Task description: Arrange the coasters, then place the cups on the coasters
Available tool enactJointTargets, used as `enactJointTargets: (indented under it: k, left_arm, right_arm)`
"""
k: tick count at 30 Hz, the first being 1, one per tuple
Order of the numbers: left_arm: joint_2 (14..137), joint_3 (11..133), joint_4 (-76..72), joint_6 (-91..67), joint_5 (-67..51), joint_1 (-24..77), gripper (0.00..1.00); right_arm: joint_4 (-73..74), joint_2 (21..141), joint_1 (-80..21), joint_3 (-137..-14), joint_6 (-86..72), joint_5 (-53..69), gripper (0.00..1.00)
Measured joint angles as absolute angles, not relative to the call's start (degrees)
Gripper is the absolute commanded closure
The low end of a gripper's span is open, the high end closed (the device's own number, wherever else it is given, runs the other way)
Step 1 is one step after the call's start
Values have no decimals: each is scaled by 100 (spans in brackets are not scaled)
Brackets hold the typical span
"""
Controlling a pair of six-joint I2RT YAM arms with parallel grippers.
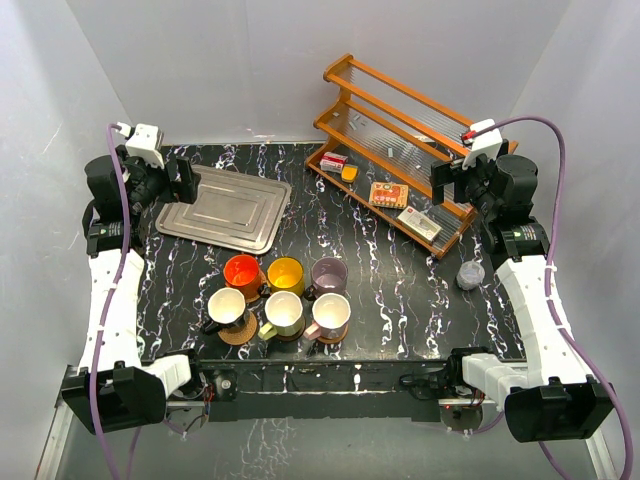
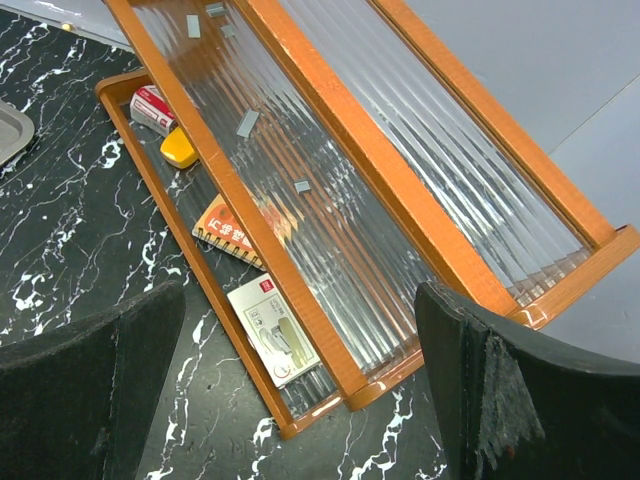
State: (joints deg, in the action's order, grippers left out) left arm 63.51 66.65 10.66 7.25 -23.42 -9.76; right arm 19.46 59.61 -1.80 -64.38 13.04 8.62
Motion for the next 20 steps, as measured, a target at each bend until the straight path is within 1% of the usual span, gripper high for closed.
enactJointTargets:
  k: [20]
  left_arm:
    - [6355,6556,836,528,-2303,-1002,1]
  right_arm:
    - [1946,5959,-176,-6438,1317,941,2]
